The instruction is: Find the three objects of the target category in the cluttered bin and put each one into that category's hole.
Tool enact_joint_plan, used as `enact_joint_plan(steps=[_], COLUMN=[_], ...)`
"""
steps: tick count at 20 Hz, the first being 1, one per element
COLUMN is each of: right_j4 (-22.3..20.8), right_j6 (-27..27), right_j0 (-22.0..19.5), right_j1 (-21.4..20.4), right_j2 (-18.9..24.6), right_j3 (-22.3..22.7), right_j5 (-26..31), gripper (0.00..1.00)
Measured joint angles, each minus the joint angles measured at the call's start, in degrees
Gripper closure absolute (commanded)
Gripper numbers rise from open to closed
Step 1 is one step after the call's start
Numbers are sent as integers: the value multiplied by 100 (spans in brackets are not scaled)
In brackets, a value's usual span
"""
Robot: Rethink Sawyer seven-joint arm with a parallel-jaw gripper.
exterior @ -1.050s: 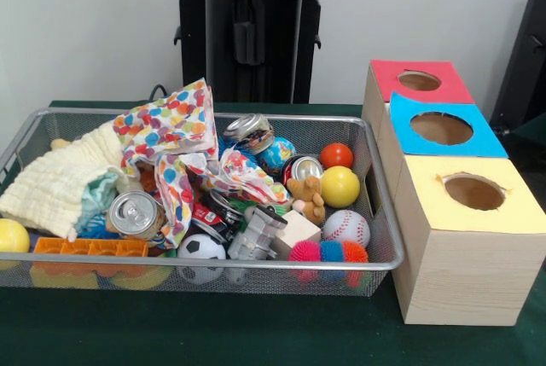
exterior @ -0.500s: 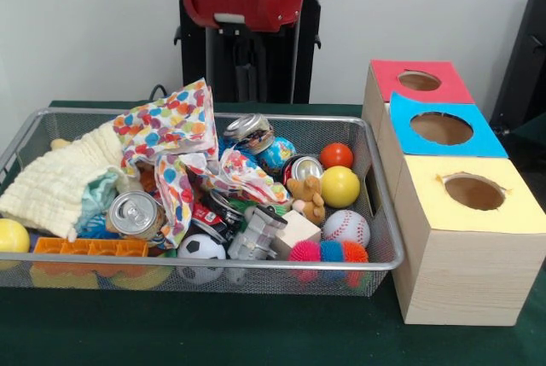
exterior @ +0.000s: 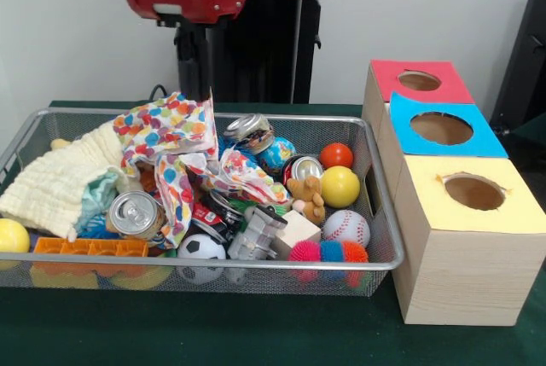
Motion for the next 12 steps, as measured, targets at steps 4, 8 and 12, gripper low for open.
enact_joint_plan(steps=[4, 8, 12], right_j4=[-12, -19, -45], right_j6=[0, 0, 0], right_j0=[-170, -289, -439], right_j1=[98, 193, 416], right_j2=[30, 41, 55], right_j3=[-269, -455, -688], right_j5=[143, 174, 173], gripper=[100, 100, 100])
